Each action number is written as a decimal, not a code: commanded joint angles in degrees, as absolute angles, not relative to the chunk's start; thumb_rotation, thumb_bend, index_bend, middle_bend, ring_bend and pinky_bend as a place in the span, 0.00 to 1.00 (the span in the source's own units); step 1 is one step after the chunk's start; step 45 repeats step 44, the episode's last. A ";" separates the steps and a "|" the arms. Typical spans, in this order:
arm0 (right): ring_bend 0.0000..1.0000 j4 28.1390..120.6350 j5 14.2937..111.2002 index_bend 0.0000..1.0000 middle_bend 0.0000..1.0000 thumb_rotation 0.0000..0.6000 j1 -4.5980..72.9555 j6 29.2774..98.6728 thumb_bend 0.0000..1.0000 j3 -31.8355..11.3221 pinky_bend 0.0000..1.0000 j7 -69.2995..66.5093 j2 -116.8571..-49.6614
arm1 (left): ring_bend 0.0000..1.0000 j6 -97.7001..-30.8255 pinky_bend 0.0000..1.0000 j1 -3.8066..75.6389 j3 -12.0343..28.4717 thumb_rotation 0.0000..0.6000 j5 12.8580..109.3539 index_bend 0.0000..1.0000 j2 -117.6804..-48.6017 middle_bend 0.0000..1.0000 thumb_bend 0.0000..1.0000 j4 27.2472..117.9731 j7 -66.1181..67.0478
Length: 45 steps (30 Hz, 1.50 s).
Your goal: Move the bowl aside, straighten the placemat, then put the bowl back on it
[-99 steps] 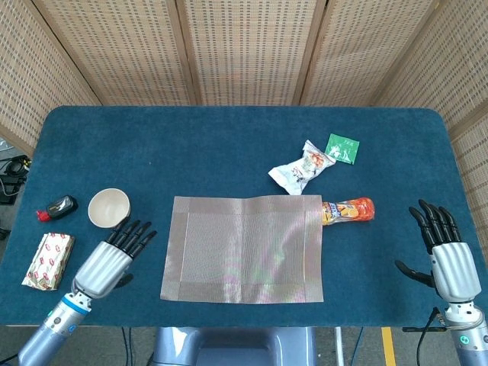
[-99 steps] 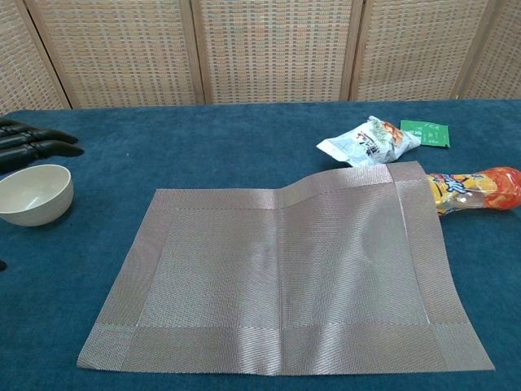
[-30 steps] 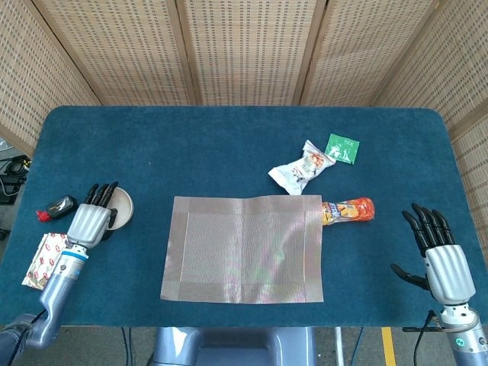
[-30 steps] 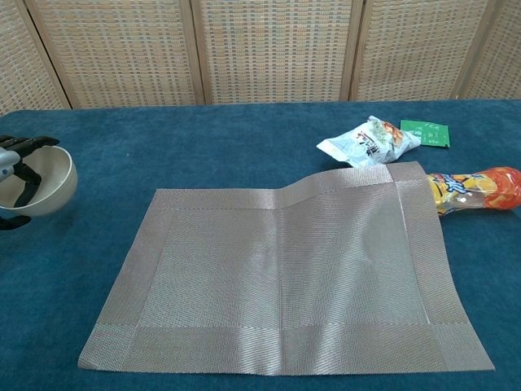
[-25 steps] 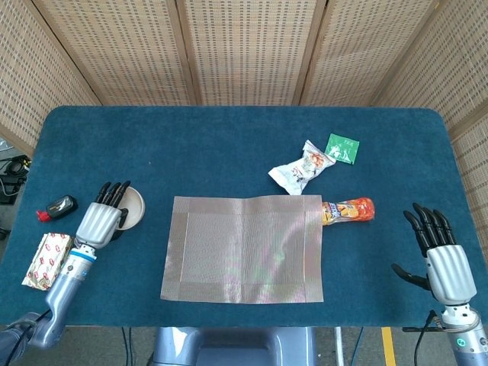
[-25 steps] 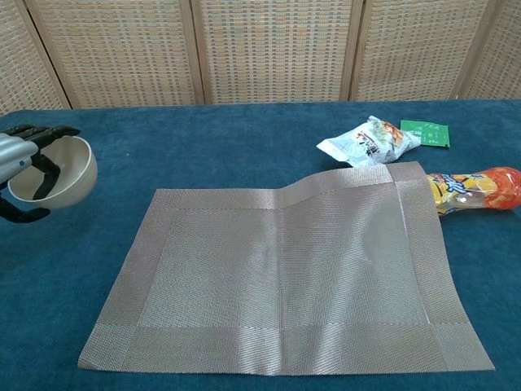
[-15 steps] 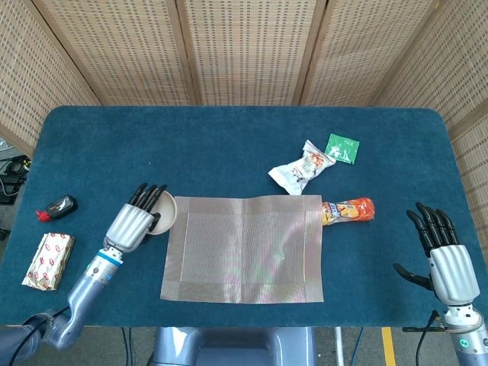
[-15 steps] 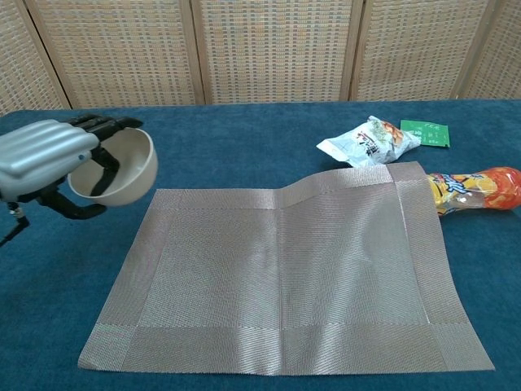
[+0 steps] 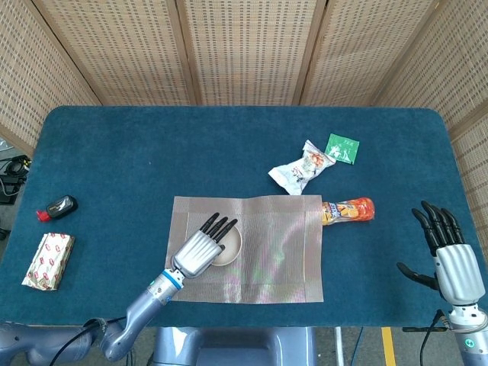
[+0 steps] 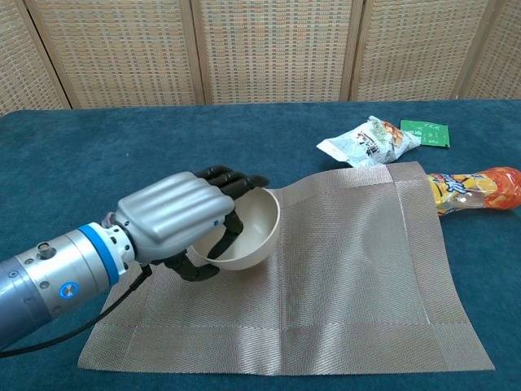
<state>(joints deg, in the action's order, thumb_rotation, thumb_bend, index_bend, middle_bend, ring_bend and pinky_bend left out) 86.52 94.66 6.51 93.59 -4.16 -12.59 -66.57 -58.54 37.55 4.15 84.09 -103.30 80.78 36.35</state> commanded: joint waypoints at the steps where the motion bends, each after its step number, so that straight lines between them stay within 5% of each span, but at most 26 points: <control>1: 0.00 86.50 94.77 0.00 0.00 1.00 6.48 93.69 0.18 -4.13 0.00 -12.80 -66.50 | 0.00 -57.95 0.00 38.08 4.45 1.00 83.13 0.67 -104.27 0.00 0.41 80.72 37.80; 5: 0.00 86.49 94.80 0.00 0.00 1.00 6.44 93.80 0.18 -4.15 0.00 -13.06 -66.39 | 0.00 -57.27 0.00 38.36 4.77 1.00 81.44 0.56 -104.72 0.00 0.38 81.12 39.38; 10: 0.00 86.57 94.99 0.00 0.00 1.00 6.33 94.12 0.18 -4.14 0.00 -13.28 -66.28 | 0.00 -57.67 0.00 38.34 4.85 1.00 80.55 0.26 -104.11 0.00 0.21 81.99 40.00; 19: 0.00 86.48 95.32 0.00 0.00 1.00 6.39 94.08 0.18 -4.01 0.00 -12.80 -66.47 | 0.00 -60.21 0.00 36.69 3.84 1.00 80.22 0.10 -100.62 0.00 0.09 84.86 39.35; 45: 0.00 88.84 91.80 0.00 0.00 1.00 6.63 88.22 0.17 -3.17 0.00 -0.13 -65.66 | 0.00 -93.33 0.00 12.90 -2.25 1.00 86.31 0.07 -75.88 0.00 0.09 89.62 22.09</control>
